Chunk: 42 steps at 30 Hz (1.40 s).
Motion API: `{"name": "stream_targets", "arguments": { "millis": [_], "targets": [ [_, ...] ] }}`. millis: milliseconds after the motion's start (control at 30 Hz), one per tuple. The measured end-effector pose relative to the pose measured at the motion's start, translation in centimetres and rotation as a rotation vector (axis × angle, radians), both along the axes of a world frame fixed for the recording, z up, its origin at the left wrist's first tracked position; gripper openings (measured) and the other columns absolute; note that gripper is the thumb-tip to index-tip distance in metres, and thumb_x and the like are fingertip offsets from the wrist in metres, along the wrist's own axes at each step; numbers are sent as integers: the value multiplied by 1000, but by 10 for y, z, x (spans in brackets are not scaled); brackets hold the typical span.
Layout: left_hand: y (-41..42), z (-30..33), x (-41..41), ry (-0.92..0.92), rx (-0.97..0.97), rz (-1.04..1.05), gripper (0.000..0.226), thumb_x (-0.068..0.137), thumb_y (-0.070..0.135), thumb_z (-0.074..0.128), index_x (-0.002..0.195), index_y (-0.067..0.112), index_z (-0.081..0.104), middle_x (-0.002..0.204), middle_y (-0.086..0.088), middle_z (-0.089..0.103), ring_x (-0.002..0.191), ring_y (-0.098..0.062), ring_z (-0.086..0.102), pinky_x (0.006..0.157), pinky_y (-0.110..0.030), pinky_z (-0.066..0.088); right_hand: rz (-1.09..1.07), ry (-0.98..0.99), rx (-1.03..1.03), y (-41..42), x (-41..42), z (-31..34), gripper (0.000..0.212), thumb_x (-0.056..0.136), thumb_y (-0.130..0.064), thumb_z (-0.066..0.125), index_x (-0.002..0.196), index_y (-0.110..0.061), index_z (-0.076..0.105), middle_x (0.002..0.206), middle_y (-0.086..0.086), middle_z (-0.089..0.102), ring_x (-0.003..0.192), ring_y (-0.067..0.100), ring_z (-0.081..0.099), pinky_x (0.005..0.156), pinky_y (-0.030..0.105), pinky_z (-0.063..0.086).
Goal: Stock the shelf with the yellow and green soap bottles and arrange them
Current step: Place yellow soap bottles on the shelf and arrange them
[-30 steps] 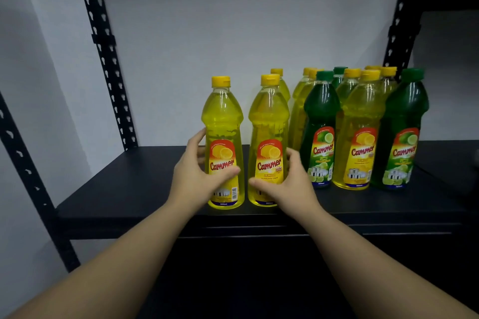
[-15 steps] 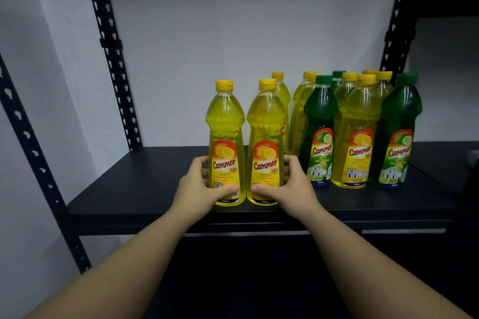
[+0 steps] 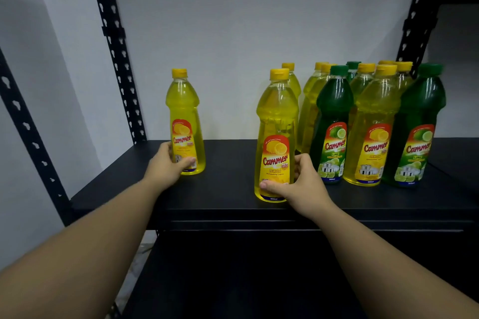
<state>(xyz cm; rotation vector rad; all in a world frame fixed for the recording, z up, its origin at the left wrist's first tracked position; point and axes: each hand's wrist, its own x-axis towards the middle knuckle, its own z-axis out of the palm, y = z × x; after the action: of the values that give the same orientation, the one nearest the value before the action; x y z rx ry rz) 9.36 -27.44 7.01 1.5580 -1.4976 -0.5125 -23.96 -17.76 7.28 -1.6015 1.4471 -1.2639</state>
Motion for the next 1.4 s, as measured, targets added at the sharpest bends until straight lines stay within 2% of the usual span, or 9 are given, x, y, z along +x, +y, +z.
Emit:
{"name": "stream_targets", "arguments": {
  "millis": [167,300,467,833,967,1100,1233,1300,1400],
  "targets": [
    [-32,-3,28,-20,20,109,68,87,46,79,142,17,50,134,-7,66,122,-30,63,103,-45,48,5,3,-6,0,0,-1,83,61,-50,94,124,-33,43,114,-15,65,100,6,67,83,27,58],
    [-48,-8,35,-33,65,213,75,92,52,72,144,8,43,143,-14,59,129,-37,56,101,-47,44,6,2,-6,1,0,-2,80,61,-50,95,121,-35,43,112,-16,66,100,6,67,87,30,59],
    [-66,-8,45,-51,73,251,80,93,56,68,150,9,39,148,-16,54,134,-39,52,105,-52,43,6,-1,-13,1,-1,-3,79,62,-50,94,120,-36,43,112,-14,67,100,5,68,87,29,59],
    [-78,-4,52,-46,84,328,77,92,56,70,147,9,42,144,-16,57,130,-40,54,101,-52,44,16,-5,-20,0,-1,-4,78,63,-51,94,120,-38,43,112,-17,67,99,3,68,82,24,59],
    [-73,-7,52,-83,116,359,88,88,56,75,147,3,38,142,-20,57,129,-44,54,99,-51,45,17,5,-23,1,-1,-3,76,63,-50,93,119,-39,43,110,-18,67,95,0,68,74,19,57],
    [-56,-7,58,-188,142,289,78,81,50,84,135,6,48,132,-15,63,120,-38,60,90,-47,49,33,17,-9,3,-3,-1,75,65,-40,95,119,-35,44,108,-16,67,91,-5,68,70,16,56],
    [-26,-5,63,-392,205,210,57,86,56,76,125,16,63,130,-6,66,121,-29,60,89,-38,46,40,41,3,5,-3,2,72,67,-31,95,117,-33,44,109,-16,66,94,2,68,73,17,55],
    [-12,-4,67,-486,224,139,58,90,60,68,131,18,63,137,-5,64,125,-27,59,95,-37,46,38,44,3,6,-2,3,71,67,-29,96,117,-33,45,110,-15,66,96,3,68,73,17,55],
    [8,-4,74,-564,268,35,69,94,65,58,147,20,52,152,-3,53,136,-25,52,106,-39,43,55,33,14,7,1,5,70,67,-29,95,117,-32,45,110,-15,66,96,3,68,68,15,54]
  ]
}}
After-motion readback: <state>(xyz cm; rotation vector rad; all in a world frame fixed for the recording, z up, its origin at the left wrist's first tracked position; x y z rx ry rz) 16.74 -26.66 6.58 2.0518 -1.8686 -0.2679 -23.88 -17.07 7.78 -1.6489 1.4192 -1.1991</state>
